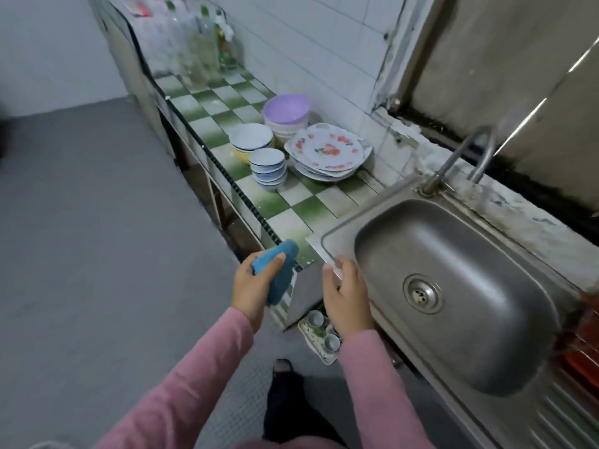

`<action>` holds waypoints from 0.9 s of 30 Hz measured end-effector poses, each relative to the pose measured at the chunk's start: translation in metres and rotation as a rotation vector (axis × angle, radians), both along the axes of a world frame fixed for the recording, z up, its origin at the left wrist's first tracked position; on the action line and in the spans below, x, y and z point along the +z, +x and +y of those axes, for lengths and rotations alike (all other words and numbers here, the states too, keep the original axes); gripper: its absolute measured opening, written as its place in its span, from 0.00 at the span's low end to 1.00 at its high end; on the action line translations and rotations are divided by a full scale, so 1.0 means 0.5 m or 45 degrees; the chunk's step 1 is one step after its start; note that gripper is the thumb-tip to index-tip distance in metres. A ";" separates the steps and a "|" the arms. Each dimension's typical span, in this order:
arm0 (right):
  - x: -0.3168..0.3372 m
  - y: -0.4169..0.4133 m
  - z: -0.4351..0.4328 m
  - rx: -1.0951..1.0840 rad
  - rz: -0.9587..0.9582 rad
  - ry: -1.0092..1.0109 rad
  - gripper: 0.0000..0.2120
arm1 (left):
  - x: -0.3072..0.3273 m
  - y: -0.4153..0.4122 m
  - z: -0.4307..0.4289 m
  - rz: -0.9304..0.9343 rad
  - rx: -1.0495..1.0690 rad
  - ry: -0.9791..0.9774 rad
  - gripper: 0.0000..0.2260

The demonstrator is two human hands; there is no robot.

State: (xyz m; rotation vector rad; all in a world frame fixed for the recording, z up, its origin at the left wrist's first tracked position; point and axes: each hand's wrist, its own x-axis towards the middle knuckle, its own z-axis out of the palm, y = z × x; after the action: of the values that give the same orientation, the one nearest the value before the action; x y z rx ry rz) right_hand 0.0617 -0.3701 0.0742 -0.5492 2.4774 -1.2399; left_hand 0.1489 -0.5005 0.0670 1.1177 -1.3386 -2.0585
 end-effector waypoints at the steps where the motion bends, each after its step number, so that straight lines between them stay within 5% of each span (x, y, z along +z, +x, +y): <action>1: -0.001 -0.005 -0.033 0.026 -0.013 0.003 0.21 | -0.004 0.001 -0.031 0.000 0.040 0.010 0.09; 18: -0.011 -0.337 -0.588 -0.118 -0.340 0.064 0.15 | 0.013 -0.281 -0.600 -0.011 0.082 -0.064 0.09; 27: -0.114 -0.407 -0.742 -0.419 -0.821 0.156 0.36 | -0.029 -0.413 -0.782 -0.112 -0.129 -0.049 0.10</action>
State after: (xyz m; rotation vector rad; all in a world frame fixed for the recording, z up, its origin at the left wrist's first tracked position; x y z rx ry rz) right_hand -0.1418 -0.7413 0.0170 0.2740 2.0999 -1.1301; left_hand -0.0575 -0.8917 0.0526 1.1582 -1.4994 -2.0665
